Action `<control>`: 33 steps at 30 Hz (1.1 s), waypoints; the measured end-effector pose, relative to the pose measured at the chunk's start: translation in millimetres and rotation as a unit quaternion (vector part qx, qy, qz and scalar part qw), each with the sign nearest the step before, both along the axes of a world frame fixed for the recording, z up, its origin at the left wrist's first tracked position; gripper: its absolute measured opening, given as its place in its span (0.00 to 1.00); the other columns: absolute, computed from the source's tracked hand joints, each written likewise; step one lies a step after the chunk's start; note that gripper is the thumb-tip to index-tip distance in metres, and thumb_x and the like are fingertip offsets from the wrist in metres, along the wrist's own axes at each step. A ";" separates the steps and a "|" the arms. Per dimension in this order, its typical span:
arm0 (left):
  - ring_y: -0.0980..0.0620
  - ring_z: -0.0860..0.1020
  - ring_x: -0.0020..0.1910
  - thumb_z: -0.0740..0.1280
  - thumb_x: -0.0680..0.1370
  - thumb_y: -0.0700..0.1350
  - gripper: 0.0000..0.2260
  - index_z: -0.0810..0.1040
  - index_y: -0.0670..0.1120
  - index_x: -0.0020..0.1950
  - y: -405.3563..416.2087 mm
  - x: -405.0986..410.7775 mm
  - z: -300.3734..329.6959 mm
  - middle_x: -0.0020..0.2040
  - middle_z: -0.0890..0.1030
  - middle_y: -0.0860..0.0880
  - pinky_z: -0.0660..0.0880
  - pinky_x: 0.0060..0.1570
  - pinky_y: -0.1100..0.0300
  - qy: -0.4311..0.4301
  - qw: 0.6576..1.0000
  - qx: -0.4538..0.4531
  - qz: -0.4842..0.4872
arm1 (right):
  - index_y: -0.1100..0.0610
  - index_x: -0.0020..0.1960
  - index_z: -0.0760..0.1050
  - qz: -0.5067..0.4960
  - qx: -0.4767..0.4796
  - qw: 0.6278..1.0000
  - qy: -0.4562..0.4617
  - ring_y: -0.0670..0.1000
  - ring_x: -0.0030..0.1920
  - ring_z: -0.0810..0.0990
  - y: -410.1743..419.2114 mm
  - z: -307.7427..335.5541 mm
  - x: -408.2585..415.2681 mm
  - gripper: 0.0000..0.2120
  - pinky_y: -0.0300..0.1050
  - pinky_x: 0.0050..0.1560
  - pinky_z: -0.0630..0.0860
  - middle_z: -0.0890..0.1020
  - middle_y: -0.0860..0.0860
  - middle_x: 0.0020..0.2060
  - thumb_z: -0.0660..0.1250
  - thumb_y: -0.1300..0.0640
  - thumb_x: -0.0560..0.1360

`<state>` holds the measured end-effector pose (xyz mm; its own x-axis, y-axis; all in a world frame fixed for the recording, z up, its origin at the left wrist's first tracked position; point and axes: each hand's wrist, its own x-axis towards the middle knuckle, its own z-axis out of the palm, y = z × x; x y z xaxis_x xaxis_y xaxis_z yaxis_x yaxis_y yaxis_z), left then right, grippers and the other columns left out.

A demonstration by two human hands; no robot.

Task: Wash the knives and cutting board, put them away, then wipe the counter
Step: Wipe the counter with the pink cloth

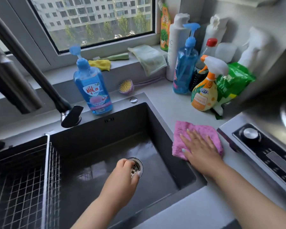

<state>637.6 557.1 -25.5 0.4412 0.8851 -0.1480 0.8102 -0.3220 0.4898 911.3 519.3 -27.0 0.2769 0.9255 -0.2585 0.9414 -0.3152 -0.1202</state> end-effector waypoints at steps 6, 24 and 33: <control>0.52 0.70 0.66 0.58 0.80 0.55 0.19 0.69 0.47 0.68 -46.2 -60.6 -6.8 0.67 0.70 0.50 0.67 0.63 0.58 0.028 0.999 0.017 0.027 | 0.46 0.77 0.36 -0.035 -0.035 0.997 -0.065 0.47 0.77 0.37 -91.8 -7.2 -16.3 0.31 0.50 0.75 0.36 0.39 0.47 0.77 0.36 0.39 0.77; 0.43 0.75 0.59 0.57 0.80 0.54 0.20 0.77 0.41 0.60 -103.3 -113.6 -24.8 0.58 0.79 0.43 0.70 0.59 0.49 0.063 0.993 0.075 0.071 | 0.44 0.77 0.47 -0.041 0.055 0.996 -0.054 0.53 0.77 0.46 -133.3 -15.7 -60.2 0.26 0.51 0.75 0.43 0.49 0.49 0.76 0.49 0.44 0.81; 0.52 0.55 0.76 0.46 0.77 0.60 0.30 0.66 0.46 0.73 -130.9 -184.0 -7.6 0.75 0.63 0.49 0.42 0.75 0.52 0.011 0.982 0.148 0.120 | 0.47 0.77 0.34 -0.078 0.044 0.994 -0.062 0.51 0.76 0.33 -147.7 -26.7 -109.4 0.33 0.50 0.71 0.26 0.36 0.50 0.77 0.33 0.37 0.74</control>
